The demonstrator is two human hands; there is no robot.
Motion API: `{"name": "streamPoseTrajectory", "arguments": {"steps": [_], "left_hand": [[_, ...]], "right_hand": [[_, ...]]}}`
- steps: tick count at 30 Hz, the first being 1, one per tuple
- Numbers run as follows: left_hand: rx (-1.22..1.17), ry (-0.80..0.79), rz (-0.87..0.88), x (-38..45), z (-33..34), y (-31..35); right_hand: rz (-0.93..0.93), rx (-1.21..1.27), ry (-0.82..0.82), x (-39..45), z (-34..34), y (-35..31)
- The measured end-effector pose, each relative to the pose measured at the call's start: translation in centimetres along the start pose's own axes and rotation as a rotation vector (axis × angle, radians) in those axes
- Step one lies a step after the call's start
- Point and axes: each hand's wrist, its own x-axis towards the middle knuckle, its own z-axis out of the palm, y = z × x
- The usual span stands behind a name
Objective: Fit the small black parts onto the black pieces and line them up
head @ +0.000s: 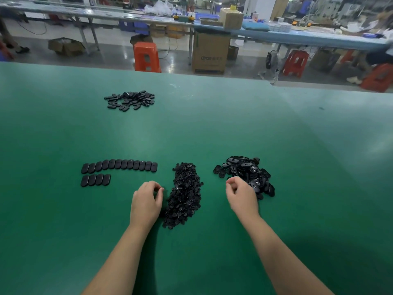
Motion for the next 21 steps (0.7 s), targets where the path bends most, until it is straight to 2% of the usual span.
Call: {"name": "streamPoseTrajectory", "arguments": {"steps": [2,6,9,21], "left_hand": [[-0.008,-0.012,-0.017,-0.2,-0.1,0.1],[-0.008,-0.016,-0.02,-0.2,-0.3,0.1],[-0.016,-0.01,-0.03,-0.3,-0.4,0.2],[-0.024,-0.035,-0.051,-0.3,-0.6,0.6]], "right_hand": [[0.006,-0.137,0.056,0.9,-1.1,0.8],[0.104,-0.325,-0.064,2.5,-2.4,1.5],[0.107,-0.419,-0.125,3.0,-2.6,1.7],[0.096,-0.481,-0.167,3.3,-2.6,1.0]]}}
